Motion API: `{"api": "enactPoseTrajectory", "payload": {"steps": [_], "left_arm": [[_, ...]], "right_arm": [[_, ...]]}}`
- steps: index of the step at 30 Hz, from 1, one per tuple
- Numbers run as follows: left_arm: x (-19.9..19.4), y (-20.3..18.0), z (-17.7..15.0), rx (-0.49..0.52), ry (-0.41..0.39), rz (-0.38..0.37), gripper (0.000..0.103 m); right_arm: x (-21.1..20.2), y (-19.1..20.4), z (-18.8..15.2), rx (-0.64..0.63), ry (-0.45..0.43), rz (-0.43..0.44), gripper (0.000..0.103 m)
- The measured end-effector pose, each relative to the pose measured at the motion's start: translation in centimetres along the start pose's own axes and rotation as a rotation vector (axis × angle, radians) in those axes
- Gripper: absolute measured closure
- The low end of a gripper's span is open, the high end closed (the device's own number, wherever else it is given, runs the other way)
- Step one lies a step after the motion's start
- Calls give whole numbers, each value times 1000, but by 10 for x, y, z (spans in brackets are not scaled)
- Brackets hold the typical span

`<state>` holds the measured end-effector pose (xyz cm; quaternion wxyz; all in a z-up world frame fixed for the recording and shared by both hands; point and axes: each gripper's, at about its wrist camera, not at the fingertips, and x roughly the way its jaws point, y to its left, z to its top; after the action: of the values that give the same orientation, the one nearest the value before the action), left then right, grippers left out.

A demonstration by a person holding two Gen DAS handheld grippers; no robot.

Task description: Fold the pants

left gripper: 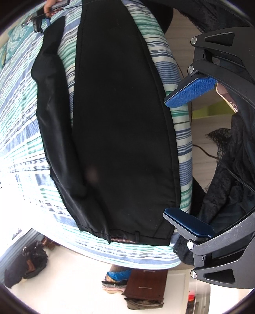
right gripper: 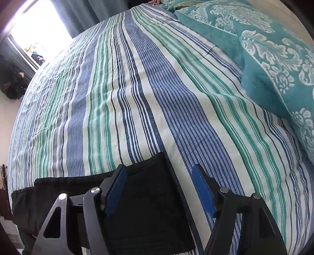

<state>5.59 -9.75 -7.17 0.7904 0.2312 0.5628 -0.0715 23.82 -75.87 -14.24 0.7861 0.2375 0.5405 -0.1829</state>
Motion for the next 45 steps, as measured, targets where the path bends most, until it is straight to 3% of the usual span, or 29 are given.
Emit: {"api": "enactPoseTrajectory", "payload": {"steps": [1, 3, 4, 7, 12, 14, 16, 19, 21, 23, 26, 28, 29, 31, 33, 35, 38, 41, 45], "left_arm": [[3, -2, 2, 2, 10, -1, 1], [9, -5, 5, 8, 27, -3, 1], [12, -8, 7, 12, 31, -4, 1], [15, -17, 14, 30, 31, -5, 1], [9, -30, 21, 61, -14, 1, 1], [8, -32, 22, 71, -23, 6, 1], [10, -32, 22, 68, -14, 1, 1], [16, -24, 22, 42, 15, -8, 1], [22, -13, 25, 4, 29, -6, 1], [26, 6, 36, -47, 9, -8, 1], [32, 55, 78, -123, -82, -41, 1], [45, 94, 119, -155, -126, -131, 1], [56, 113, 142, -166, -130, -213, 1], [87, 149, 191, -201, -101, -398, 1], [125, 175, 232, -258, -40, -480, 1], [168, 191, 262, -331, 46, -482, 2], [211, 189, 289, -335, 156, -465, 23], [225, 173, 295, -209, 216, -472, 24], [232, 176, 294, -153, 199, -373, 24]], "right_arm": [[11, 1, 2, -12, 36, -4, 41], [19, 9, 4, -60, 65, 23, 86], [16, 17, 5, -99, 62, -14, 90], [-10, 48, 17, -249, 0, -81, 92], [-101, 79, 57, -324, -317, -55, 92], [-97, 80, 65, -330, -337, -84, 92], [-65, 71, 65, -296, -277, -115, 92], [-8, 44, 41, -220, -160, -210, 86], [20, 25, 23, -141, -68, -240, 71], [15, 16, 6, -80, -108, -217, 65], [-19, 25, -22, -48, -223, -165, 41], [-47, 41, -50, -70, -294, -89, 34], [-59, 50, -68, -83, -320, -45, 32], [-80, 67, -107, -103, -350, 43, 30], [-95, 87, -149, -113, -366, 119, 27], [-104, 106, -190, -112, -391, 166, 25], [-107, 124, -240, -111, -427, 164, 23], [-108, 138, -251, -161, -410, 167, 23], [-99, 158, -251, -276, -434, 133, 21]]}}
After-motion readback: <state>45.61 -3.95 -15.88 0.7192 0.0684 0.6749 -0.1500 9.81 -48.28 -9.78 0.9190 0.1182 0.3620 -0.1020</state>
